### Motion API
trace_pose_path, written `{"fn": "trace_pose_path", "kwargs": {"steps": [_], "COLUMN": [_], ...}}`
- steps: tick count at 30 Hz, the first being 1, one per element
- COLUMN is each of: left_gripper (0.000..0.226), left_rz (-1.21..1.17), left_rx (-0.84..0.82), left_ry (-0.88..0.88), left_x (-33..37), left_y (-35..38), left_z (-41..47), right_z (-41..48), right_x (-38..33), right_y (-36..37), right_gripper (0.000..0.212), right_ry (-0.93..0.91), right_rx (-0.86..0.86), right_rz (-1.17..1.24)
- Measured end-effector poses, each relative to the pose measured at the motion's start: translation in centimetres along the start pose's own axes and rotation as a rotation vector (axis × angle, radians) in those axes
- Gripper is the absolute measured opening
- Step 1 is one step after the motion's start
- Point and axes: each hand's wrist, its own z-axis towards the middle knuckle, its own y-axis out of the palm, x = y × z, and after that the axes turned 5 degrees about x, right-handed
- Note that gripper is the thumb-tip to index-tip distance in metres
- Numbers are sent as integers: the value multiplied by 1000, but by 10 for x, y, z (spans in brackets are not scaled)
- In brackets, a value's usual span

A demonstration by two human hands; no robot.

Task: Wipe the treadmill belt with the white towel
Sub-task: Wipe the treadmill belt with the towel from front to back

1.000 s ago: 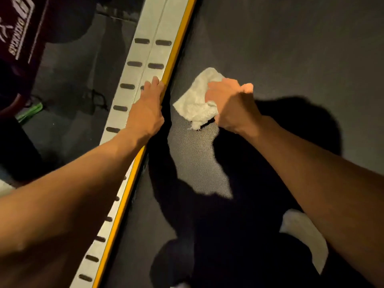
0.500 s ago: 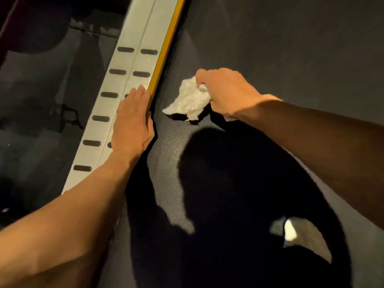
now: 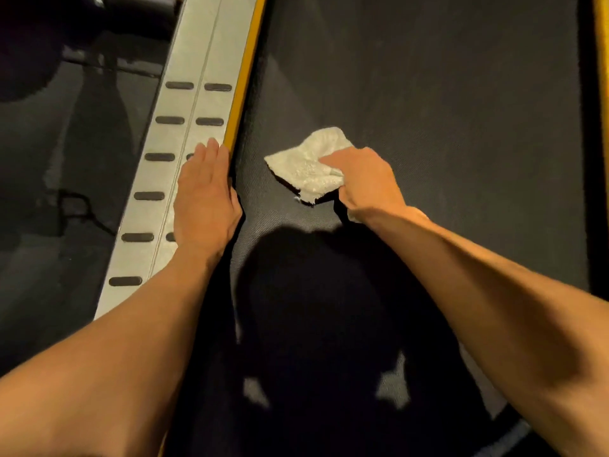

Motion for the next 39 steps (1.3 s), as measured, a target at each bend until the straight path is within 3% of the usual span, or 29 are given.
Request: {"fn": "trace_pose_path", "kwargs": {"steps": [3, 5, 7, 10, 12, 15, 18, 20, 22, 25, 27, 32, 35, 37, 39], "left_gripper": [53, 55, 57, 59, 59, 59, 59, 58, 59, 59, 58, 53, 54, 56, 56], "left_rz": [30, 43, 53, 45, 40, 26, 6, 23, 32, 36, 42, -14, -13, 10, -5], "left_rx": [-6, -15, -23, -23, -17, 13, 12, 25, 55, 75, 67, 107, 127, 85, 33], "left_ry": [11, 22, 27, 17, 21, 32, 32, 32, 43, 68, 60, 93, 151, 243, 337], "left_x": [-1, 1, 2, 3, 3, 0, 3, 1, 1, 4, 3, 12, 25, 45, 71], "left_y": [-1, -4, -6, -5, -2, -1, 0, -1, 1, 2, 0, -11, -13, -5, 2], "left_z": [-1, -1, -1, -2, -1, -3, -2, -2, -4, -4, -4, -12, -29, -47, -60], "right_z": [-55, -90, -92, -50, -23, -26, -74, -93, -74, -35, -39, -115, -97, -75, -74], "right_x": [8, 8, 18, 20, 18, 13, 15, 23, 41, 71, 77, 47, 71, 99, 116], "right_y": [1, -15, -21, -29, -19, 0, 10, 6, -3, -16, -12, 5, -4, -11, -12], "right_gripper": [17, 18, 42, 50, 55, 51, 38, 43, 50, 40, 40, 47, 46, 47, 41], "right_ry": [-295, -344, -341, -103, -68, -98, -183, -231, -178, -49, -10, -256, -218, -82, 16], "right_rx": [-208, -261, -244, -147, -60, -12, -139, -190, -42, 227, 242, 36, 210, 345, 319], "right_rz": [-97, -26, -34, -28, -11, -82, 33, 97, -42, -86, -111, -34, -41, -91, -96]}}
